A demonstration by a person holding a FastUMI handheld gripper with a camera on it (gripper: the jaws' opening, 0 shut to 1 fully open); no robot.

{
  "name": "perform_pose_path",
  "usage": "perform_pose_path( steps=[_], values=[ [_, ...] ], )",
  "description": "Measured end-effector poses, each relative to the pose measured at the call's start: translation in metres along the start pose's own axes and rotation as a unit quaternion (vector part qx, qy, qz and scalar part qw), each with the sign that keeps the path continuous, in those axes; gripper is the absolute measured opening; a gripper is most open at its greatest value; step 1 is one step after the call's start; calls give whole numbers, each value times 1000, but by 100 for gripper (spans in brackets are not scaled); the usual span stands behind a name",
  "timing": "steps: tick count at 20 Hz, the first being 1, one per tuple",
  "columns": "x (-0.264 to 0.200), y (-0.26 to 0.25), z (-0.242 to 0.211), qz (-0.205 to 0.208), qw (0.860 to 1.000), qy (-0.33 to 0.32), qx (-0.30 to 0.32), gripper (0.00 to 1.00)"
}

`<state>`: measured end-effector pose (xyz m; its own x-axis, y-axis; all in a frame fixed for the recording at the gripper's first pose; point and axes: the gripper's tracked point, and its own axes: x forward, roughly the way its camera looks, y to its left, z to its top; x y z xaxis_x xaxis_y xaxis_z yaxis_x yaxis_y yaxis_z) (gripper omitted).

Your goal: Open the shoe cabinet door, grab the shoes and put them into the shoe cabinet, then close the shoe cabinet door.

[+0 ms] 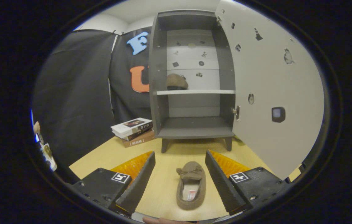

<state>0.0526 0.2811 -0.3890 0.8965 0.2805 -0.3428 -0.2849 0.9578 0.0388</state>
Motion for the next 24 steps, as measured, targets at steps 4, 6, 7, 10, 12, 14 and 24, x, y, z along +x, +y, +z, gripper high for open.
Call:
perform_pose_path(
  steps=[4,6,7,10,12,14,24],
  values=[
    [20,11,-34,5,999,25,-21,100],
    [29,5,-53,-10,999,46,-23,96],
    [34,0,-62,-20,998,57,-20,92],
    [43,-9,-90,-31,994,106,-4,78],
    [49,-9,-112,-26,988,148,17,70],
    [60,-4,-133,-10,982,186,30,60],
    [92,-16,-143,1,984,178,22,11]
  ],
)
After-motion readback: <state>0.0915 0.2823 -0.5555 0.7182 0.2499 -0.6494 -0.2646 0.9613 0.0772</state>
